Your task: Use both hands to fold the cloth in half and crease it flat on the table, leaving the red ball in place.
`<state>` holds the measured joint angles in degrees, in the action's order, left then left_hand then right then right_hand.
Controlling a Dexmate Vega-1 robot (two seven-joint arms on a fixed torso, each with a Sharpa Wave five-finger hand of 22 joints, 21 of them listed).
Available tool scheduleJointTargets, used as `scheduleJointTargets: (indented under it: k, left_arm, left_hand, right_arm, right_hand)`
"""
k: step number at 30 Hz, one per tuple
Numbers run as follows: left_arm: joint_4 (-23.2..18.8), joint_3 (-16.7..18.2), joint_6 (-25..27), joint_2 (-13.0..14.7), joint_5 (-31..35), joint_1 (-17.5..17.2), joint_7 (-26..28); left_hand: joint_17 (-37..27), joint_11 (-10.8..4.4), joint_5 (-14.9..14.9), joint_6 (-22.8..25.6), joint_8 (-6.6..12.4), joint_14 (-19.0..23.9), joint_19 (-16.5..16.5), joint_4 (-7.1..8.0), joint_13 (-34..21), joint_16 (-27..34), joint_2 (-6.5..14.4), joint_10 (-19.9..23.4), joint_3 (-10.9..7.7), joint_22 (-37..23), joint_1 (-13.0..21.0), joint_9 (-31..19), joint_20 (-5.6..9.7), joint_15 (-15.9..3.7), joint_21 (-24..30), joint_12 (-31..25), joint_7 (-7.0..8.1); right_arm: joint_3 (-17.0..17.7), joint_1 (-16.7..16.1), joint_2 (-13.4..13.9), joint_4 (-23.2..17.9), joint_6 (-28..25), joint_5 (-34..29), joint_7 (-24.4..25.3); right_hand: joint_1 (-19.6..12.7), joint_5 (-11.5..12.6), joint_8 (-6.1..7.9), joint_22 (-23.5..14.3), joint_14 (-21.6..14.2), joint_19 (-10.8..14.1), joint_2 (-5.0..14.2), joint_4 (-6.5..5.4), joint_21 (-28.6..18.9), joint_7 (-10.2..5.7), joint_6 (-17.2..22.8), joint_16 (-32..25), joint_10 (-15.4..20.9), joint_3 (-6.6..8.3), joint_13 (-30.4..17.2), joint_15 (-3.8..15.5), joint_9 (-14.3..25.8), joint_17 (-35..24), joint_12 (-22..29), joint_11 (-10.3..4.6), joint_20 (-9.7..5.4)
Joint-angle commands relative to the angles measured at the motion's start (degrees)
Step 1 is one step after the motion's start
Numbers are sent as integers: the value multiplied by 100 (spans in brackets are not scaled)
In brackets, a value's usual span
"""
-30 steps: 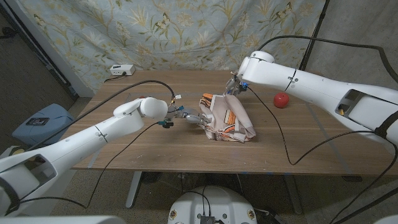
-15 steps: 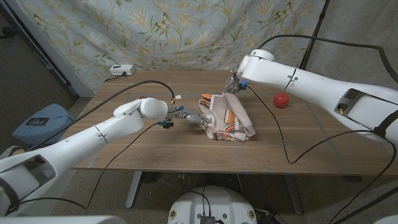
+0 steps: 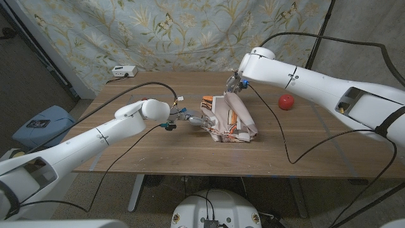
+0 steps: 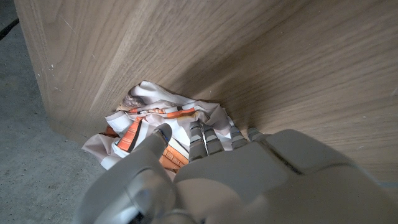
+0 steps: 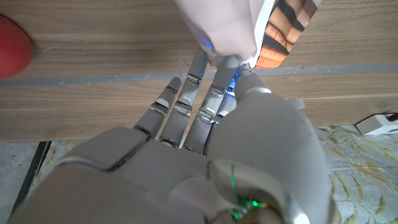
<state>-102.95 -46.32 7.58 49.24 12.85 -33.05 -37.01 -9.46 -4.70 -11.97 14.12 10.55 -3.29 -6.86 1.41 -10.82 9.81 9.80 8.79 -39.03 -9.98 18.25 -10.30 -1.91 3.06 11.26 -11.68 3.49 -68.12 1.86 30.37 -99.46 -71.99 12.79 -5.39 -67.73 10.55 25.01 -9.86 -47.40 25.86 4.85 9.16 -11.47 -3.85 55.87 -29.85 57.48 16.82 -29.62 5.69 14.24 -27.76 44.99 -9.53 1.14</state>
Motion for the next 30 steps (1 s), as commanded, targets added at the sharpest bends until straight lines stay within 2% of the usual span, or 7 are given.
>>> scheduleJointTargets:
  k: [1,16,30]
  left_arm:
    - [141,23,-97,-40,-49,10,57]
    - [236,43,-172,-44,-140,-8,89]
    - [282,83,-185,-25,-250,-49,126]
  left_hand:
    - [-32,27,9,27,14,-18,31,-50,-29,58,16,32,-10,-21,67,-28,-4,-4,37,-22,36]
    - [-33,39,14,33,16,-18,27,-72,-30,59,18,37,2,-21,73,-28,1,-5,36,-25,34]
    - [-35,32,19,33,16,-20,30,-90,-30,60,25,30,16,-22,77,-28,5,0,37,-22,29]
  right_arm:
    - [-156,255,-174,100,-63,-45,-97]
    - [-444,550,-441,353,68,-76,-286]
    - [-702,725,-964,1230,623,-245,-649]
  right_hand:
    - [-60,-4,40,-1,-90,15,18,-9,16,24,5,17,32,-32,4,759,12,-22,5,34,2]
    - [-85,-3,43,-1,-92,20,33,-10,19,39,-6,43,15,-67,-11,750,11,-36,0,40,18]
    - [-71,-2,44,-1,-56,23,36,-25,21,36,-14,90,-5,-99,-32,720,9,-41,-2,61,25]
